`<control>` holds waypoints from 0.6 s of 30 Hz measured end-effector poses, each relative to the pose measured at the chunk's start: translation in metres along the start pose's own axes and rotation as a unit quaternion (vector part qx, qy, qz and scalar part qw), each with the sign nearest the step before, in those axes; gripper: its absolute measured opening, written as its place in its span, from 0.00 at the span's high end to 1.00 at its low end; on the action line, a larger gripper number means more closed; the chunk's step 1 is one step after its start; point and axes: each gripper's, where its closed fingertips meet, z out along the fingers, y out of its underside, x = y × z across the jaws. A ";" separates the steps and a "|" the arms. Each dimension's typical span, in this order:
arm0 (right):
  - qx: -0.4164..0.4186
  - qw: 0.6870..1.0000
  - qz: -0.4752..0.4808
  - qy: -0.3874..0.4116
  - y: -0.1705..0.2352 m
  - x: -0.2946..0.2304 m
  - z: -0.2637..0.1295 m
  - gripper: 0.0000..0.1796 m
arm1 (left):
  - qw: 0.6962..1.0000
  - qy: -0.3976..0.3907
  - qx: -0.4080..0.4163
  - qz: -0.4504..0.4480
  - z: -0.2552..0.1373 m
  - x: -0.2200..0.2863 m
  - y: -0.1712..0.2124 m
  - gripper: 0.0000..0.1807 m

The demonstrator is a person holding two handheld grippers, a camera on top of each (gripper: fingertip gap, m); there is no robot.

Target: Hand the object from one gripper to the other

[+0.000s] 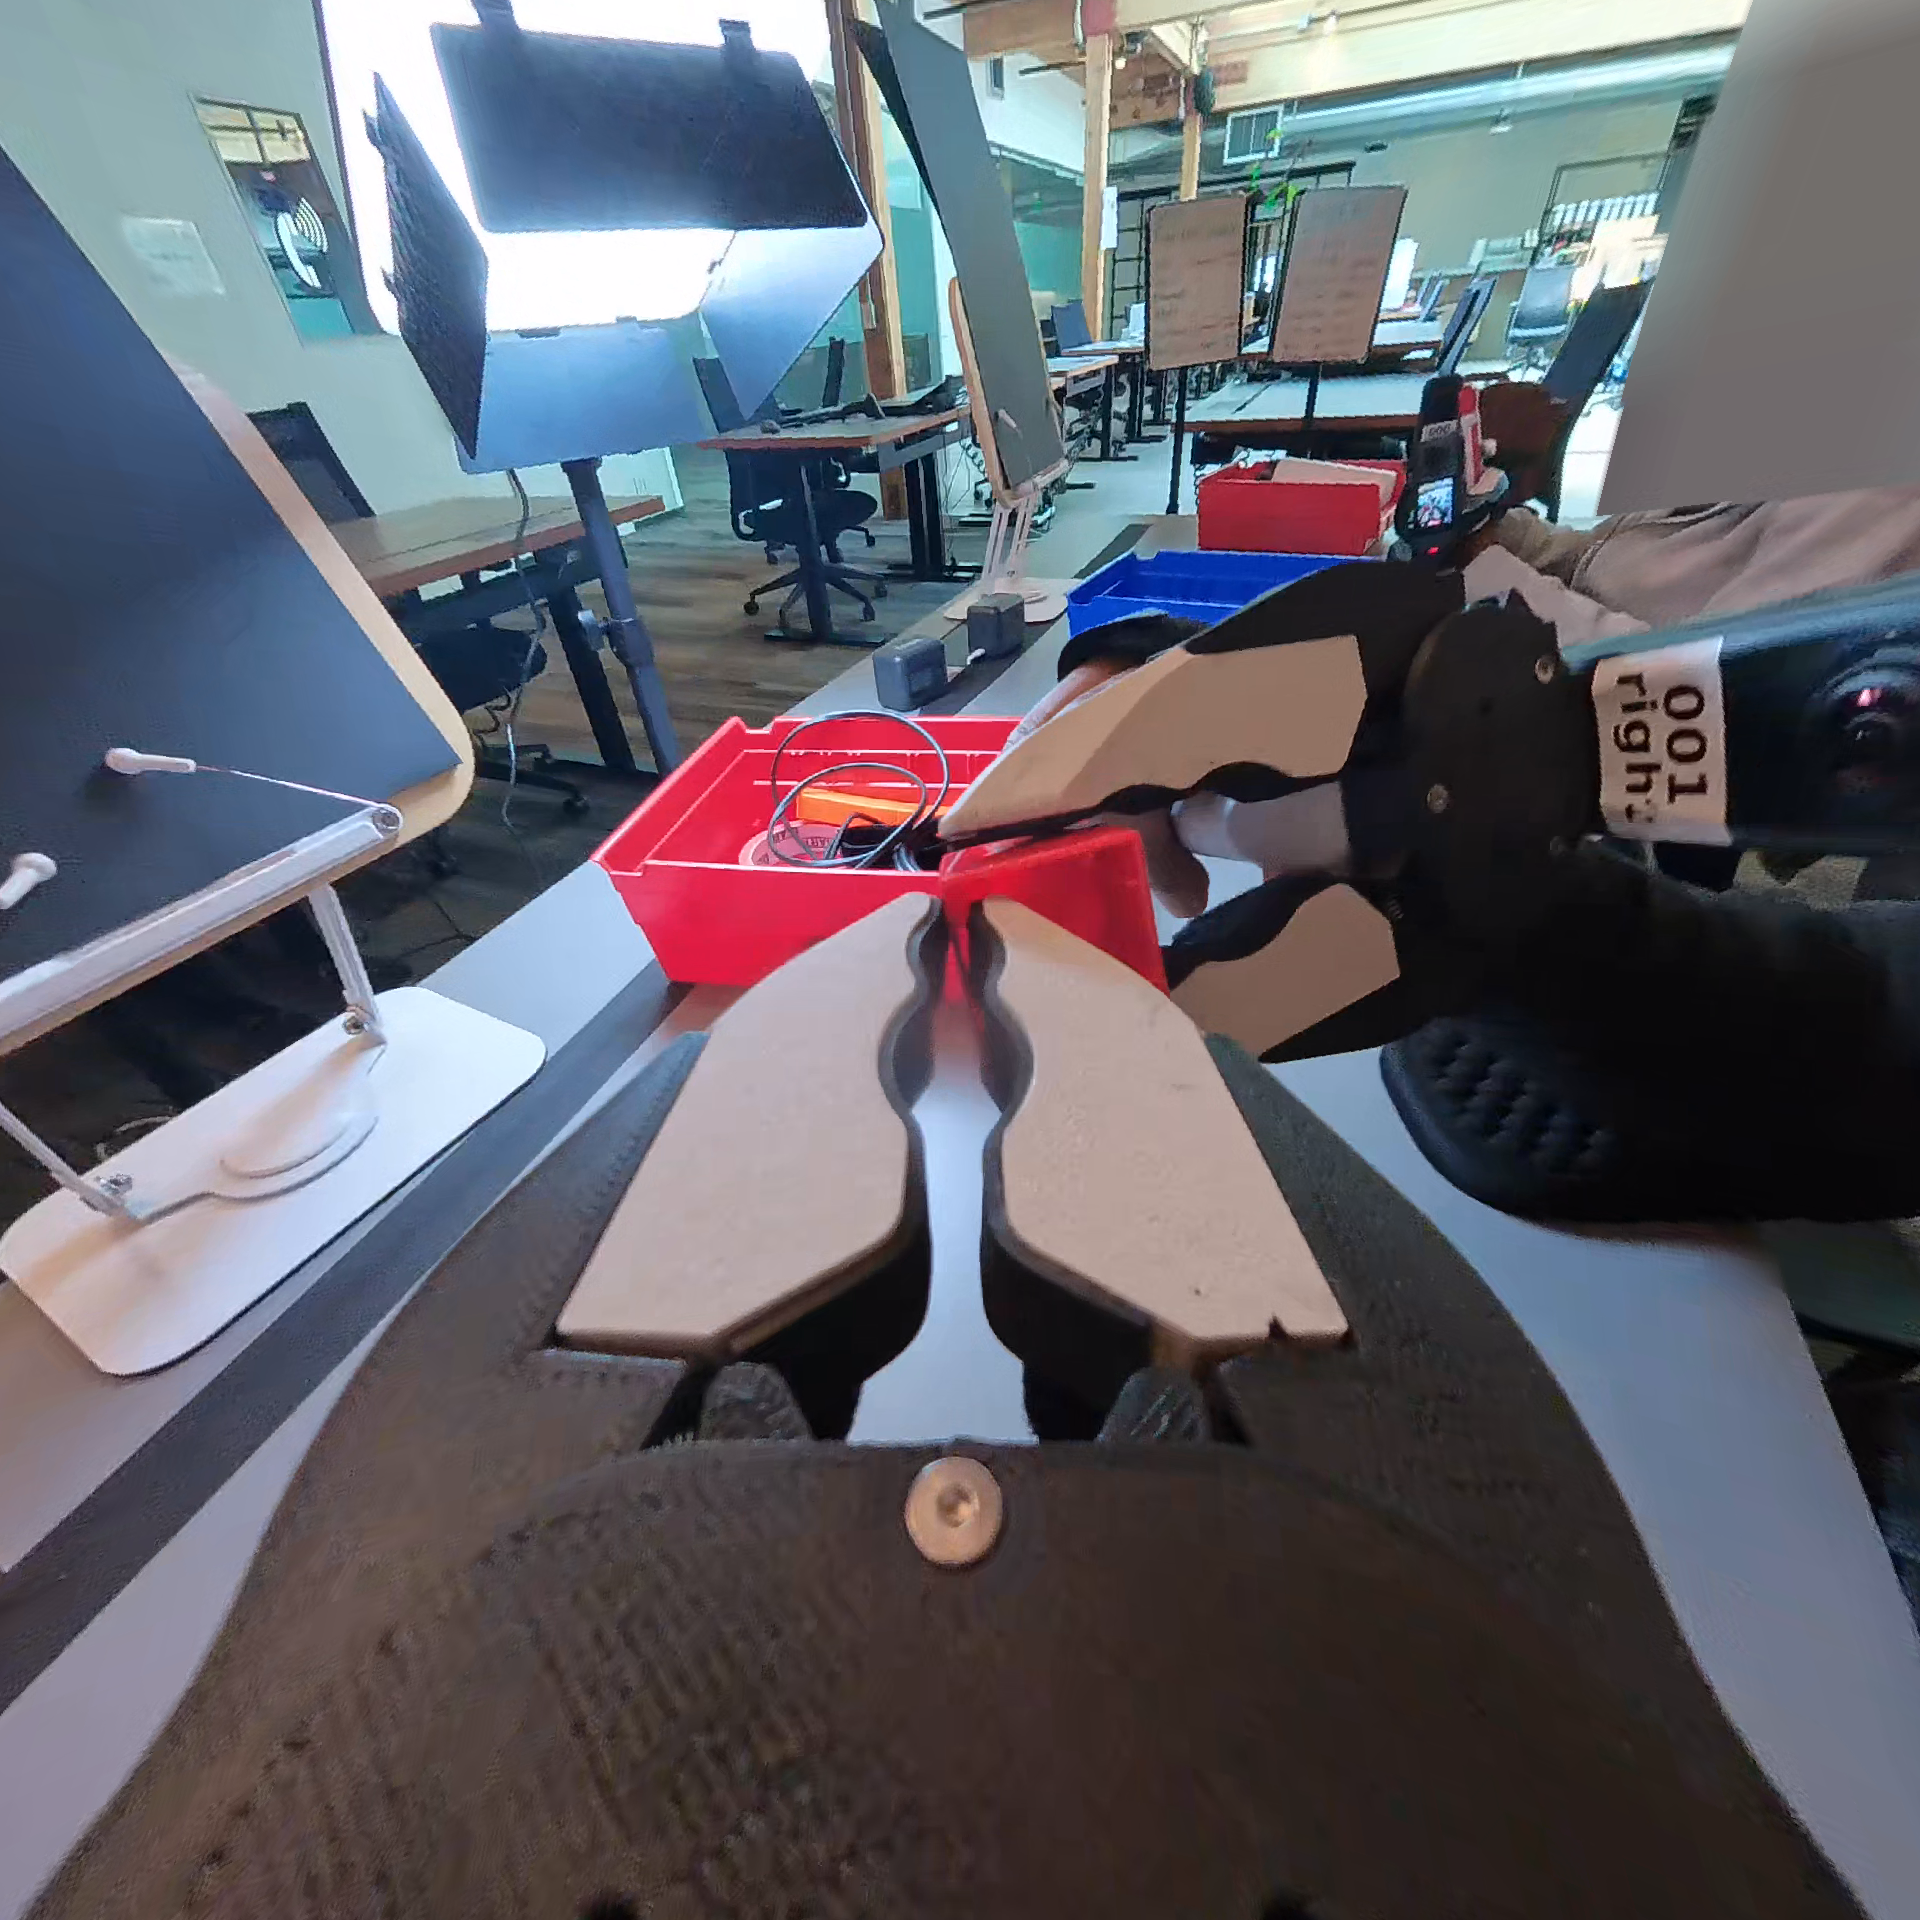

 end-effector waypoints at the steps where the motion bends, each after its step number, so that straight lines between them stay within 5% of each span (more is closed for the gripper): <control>1: 0.012 1.000 0.004 0.006 -0.003 0.002 -0.001 0.79 | 1.000 0.008 0.008 -0.007 -0.001 0.001 -0.002 0.98; 12: 0.094 0.992 0.080 -0.022 -0.015 0.007 -0.014 0.80 | 0.975 0.160 0.097 -0.117 -0.009 0.023 -0.019 0.99; 18: 0.000 0.998 0.065 -0.019 0.011 0.014 -0.010 0.80 | 0.995 0.048 0.068 -0.055 -0.011 -0.003 -0.014 0.91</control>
